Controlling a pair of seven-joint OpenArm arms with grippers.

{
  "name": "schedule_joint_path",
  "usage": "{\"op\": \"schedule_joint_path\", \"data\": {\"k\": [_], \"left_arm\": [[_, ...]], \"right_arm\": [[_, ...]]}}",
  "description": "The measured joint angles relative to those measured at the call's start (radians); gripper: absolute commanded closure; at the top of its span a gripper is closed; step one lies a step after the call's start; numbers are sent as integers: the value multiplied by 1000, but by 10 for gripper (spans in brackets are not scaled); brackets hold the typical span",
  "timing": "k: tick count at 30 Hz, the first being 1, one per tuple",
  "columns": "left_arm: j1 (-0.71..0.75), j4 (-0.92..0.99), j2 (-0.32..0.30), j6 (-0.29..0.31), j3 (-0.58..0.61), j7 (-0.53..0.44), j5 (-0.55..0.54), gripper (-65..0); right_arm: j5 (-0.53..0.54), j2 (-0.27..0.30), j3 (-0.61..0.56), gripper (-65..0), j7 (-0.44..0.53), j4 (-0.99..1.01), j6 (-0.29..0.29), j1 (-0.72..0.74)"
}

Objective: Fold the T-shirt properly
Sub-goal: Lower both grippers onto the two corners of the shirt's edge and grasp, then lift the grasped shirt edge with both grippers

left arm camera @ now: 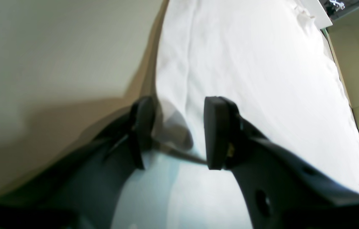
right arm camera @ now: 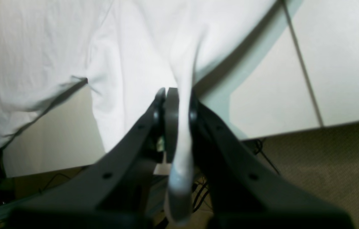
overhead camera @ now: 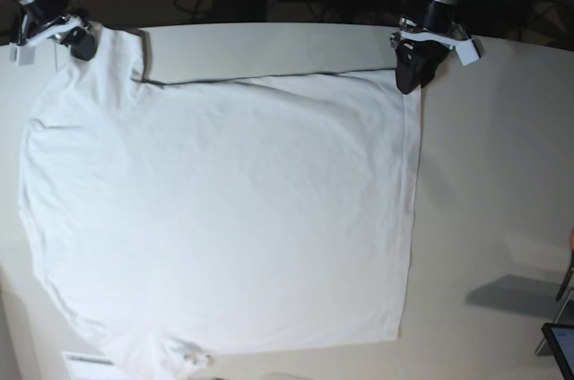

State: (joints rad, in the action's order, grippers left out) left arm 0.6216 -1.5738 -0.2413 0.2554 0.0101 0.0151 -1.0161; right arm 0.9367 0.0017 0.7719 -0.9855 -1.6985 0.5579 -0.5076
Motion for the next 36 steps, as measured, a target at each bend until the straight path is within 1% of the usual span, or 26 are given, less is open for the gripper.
{"op": "schedule_joint_path", "data": {"k": [2,6,8,9,10,12,13,16,19,22,23,26,30,32,34,36], "left_arm": [[-18,0,-6,-14,31,-3,2,-257],[-43,1,-10,-11,80,-4,16,-255],[-49,3,-11,-11,89,-7,16,-237],[-50,3,-12,-11,92,-8,25,-200],[-51,3,-11,-11,93,-8,29,-148],[-50,3,-12,-11,92,-8,29,-12],[-50,3,-11,-11,90,-6,30,0],[-47,4,-14,-10,87,-5,31,0],[-27,-13,-33,-2,87,13,17,0],[8,-48,-41,-13,89,26,14,0],[20,-65,-47,-20,90,48,5,0],[57,-111,-62,-27,91,57,-2,0],[68,-153,-79,-26,90,55,-2,0],[79,-168,-80,-26,85,56,-2,0],[98,-193,-78,-23,56,63,-3,0],[117,-234,-78,-26,34,60,-3,0]], "right_arm": [[0,1,0,-7,0,0,0,0],[0,0,0,-7,0,0,0,0],[0,1,0,-7,0,0,0,0],[0,0,0,-7,0,0,0,0],[0,0,0,-7,0,0,0,0],[0,0,0,-7,0,0,0,0],[0,1,0,-7,0,0,0,0],[0,5,0,-7,0,0,0,0],[0,33,0,-7,-11,0,2,0],[8,52,1,-7,-47,-1,2,0],[12,56,1,-7,-50,-1,3,0],[60,68,0,-7,-69,-15,2,-3],[109,101,6,-7,-91,-89,1,-5],[143,125,6,-7,-124,-127,3,-3],[188,145,2,-7,-132,-146,6,8],[203,153,3,-7,-161,-147,-2,37]]}}
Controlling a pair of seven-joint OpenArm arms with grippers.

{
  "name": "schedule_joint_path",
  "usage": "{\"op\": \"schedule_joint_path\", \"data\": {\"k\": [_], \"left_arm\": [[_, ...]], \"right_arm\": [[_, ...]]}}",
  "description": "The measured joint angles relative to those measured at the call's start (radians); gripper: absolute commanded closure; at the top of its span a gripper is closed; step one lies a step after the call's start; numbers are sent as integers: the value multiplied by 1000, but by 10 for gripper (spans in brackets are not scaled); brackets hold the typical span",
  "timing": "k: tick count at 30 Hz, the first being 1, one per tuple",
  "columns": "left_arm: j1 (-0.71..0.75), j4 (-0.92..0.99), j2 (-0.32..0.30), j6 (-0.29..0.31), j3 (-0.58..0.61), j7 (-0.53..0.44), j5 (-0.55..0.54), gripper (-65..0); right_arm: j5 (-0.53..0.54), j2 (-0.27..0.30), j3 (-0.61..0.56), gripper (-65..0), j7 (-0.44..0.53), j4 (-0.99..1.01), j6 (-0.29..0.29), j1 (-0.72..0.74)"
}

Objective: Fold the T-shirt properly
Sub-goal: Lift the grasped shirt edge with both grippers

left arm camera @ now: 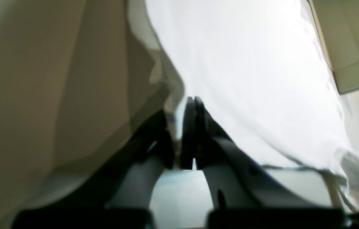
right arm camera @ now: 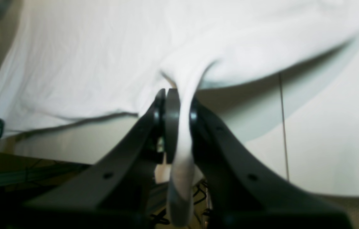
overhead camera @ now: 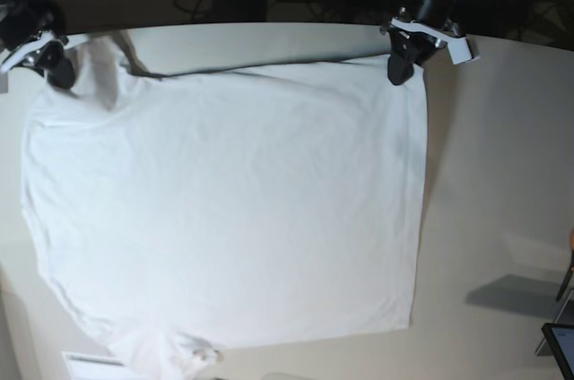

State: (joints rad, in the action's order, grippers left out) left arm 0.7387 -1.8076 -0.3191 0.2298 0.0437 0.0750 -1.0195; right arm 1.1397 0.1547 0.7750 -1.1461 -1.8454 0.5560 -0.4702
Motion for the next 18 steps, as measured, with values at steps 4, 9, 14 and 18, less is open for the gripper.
{"op": "schedule_joint_path", "data": {"k": [4,9,14,18], "left_arm": [[11,-67,-1,-1,-12,-1,0,0],[18,-75,10,-48,-12,4,-3,0],[15,-73,5,-62,-31,8,-167,0],[16,-73,2,-62,-79,5,-196,0]], "right_arm": [[-4,5,2,-7,-63,1,1,76],[-9,6,4,-7,-135,2,-60,167],[-4,31,-1,-7,-165,5,-92,253],[1,48,-3,-7,-187,69,-97,315]]}}
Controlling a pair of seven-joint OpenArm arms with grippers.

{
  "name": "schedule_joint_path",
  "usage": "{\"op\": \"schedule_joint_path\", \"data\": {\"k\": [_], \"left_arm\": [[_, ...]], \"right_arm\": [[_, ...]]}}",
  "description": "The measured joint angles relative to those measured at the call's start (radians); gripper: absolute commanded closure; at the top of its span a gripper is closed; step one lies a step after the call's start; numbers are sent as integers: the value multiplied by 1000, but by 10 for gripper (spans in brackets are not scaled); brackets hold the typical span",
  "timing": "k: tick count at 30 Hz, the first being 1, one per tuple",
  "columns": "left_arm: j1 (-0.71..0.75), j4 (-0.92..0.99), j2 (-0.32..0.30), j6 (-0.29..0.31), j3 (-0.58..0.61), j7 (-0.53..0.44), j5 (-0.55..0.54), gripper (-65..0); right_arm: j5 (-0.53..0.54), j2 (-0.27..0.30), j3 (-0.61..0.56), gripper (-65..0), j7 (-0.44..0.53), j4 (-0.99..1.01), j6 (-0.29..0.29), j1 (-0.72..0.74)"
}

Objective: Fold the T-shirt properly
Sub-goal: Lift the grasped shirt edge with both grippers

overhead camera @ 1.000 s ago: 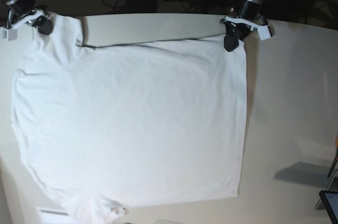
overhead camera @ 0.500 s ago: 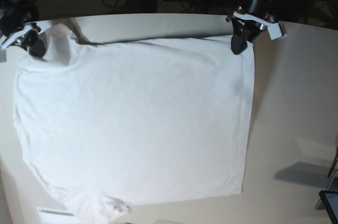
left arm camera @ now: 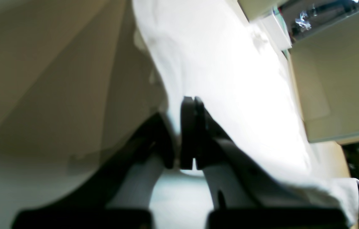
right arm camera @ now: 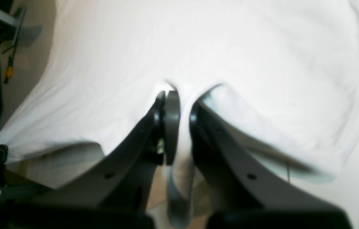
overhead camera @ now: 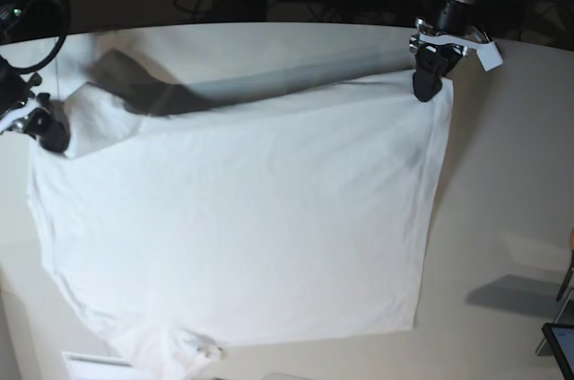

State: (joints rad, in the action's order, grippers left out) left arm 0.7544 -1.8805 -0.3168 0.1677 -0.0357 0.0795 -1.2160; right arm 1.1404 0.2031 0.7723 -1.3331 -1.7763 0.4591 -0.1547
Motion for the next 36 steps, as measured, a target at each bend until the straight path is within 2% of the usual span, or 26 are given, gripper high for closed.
{"op": "schedule_joint_path", "data": {"k": [3,5,7,18,21,27,31,34,36], "left_arm": [[-1,0,4,-4,-13,-1,-7,0],[-11,0,14,-7,-8,-1,-8,0],[-34,0,38,-36,-7,-2,-8,0],[-60,0,134,-48,-16,-2,-31,0],[-68,23,143,-48,-17,-9,-106,0],[-100,53,154,-63,-19,-6,-125,0],[-130,46,180,-193,-6,-5,-130,0],[-149,18,181,-196,7,-9,-138,0],[-169,6,182,-194,13,-15,-198,0]], "right_arm": [[-2,14,-4,-7,-4,58,0,24],[-16,45,-40,-7,-4,87,-1,38],[-9,68,-86,-7,4,105,0,64],[-8,74,-173,-7,6,172,0,144],[-11,90,-172,-7,6,185,-1,162],[-11,109,-172,-7,-6,189,0,187],[-11,111,-196,-7,0,189,0,201],[-12,126,-267,-7,5,189,0,206],[-6,125,-282,-7,26,189,0,207]]}}
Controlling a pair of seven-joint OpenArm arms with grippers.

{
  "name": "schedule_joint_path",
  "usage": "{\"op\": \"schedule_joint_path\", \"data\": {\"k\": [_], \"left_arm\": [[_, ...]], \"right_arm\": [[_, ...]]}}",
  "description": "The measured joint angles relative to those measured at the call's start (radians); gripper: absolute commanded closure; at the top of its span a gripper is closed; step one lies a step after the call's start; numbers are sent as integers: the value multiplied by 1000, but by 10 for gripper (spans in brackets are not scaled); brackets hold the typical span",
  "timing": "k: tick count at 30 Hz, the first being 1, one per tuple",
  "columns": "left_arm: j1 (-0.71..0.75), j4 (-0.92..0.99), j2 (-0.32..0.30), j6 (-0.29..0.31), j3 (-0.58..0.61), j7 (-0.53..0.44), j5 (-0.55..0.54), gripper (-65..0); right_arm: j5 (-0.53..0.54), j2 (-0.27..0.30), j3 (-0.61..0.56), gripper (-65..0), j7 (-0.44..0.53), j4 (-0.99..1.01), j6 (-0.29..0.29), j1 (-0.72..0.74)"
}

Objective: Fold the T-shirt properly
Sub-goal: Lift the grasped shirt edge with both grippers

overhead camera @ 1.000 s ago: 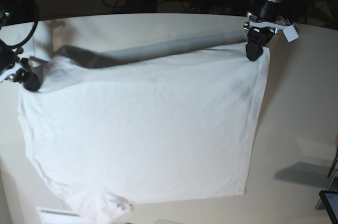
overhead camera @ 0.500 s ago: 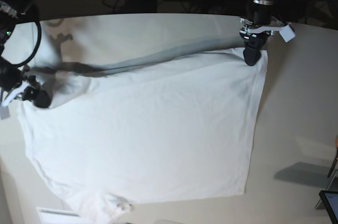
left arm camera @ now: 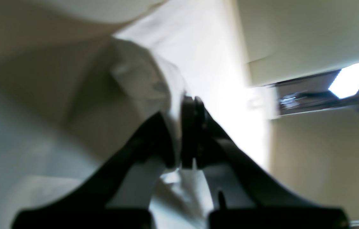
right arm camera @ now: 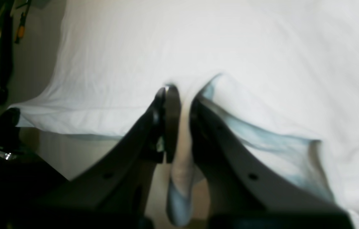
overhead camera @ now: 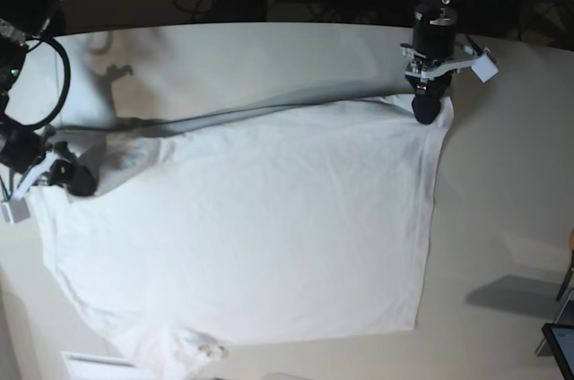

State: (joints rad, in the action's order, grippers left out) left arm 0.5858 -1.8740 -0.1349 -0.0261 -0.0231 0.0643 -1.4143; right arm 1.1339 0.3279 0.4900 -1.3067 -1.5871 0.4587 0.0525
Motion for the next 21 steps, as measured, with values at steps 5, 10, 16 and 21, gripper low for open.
{"op": "schedule_joint_path", "data": {"k": [5,10,16,21], "left_arm": [[-24,3,-8,-2,-1,4,-64,0],[-92,3,-23,-5,0,3,-64,0],[-177,40,-39,-108,0,11,-66,0],[-265,86,-42,-138,-2,0,-65,0]], "right_arm": [[-6,10,-64,-7,37,0,0,10],[4,10,-99,-7,44,51,0,51],[-11,9,-103,-7,46,150,-4,97],[-106,7,-102,-7,79,153,3,138]]}}
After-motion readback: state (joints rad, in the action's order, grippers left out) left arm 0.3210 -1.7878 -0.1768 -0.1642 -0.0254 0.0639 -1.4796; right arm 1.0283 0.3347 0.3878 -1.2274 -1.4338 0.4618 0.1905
